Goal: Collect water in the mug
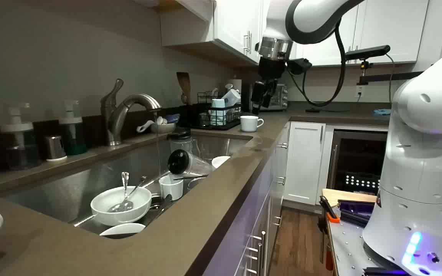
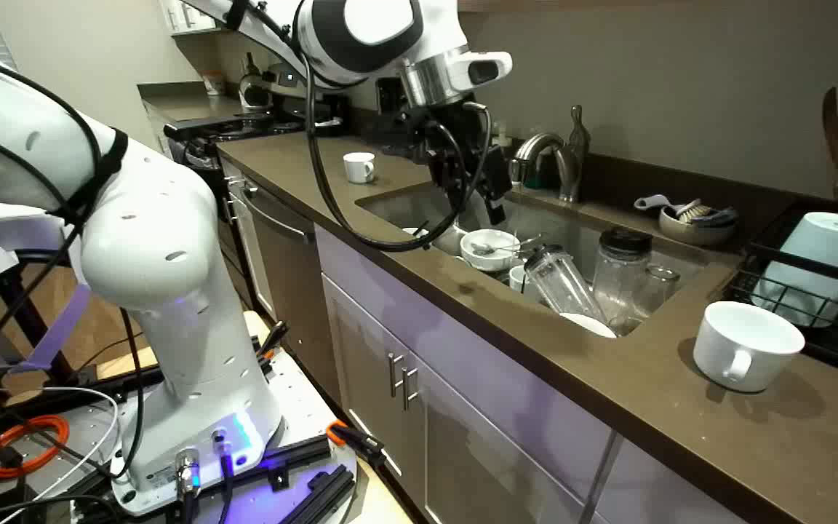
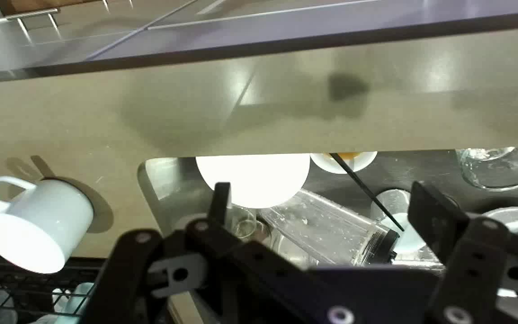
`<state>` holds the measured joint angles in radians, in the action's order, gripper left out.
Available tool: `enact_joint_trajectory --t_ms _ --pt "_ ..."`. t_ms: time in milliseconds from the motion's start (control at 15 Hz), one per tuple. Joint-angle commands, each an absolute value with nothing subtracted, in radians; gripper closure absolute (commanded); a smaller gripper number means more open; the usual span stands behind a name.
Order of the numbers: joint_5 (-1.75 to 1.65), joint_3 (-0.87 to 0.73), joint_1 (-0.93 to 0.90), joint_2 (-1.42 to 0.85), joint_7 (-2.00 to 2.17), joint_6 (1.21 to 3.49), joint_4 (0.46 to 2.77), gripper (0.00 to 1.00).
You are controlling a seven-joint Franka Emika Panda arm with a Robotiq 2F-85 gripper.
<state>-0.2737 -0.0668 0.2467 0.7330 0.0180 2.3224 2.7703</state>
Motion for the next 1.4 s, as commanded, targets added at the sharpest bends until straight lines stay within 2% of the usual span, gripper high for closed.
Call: enact_joint_trajectory --t_ms 0,667,1333 --pt "-0.275 -0.069 0.244 0.733 0.019 2.32 2.769 0.0" --pt "-0.276 -0.073 0.248 0.722 0.017 2.323 2.76 0.0" --pt "-0.258 -0.242 0.279 0.508 -0.085 2.323 2.534 0.0"
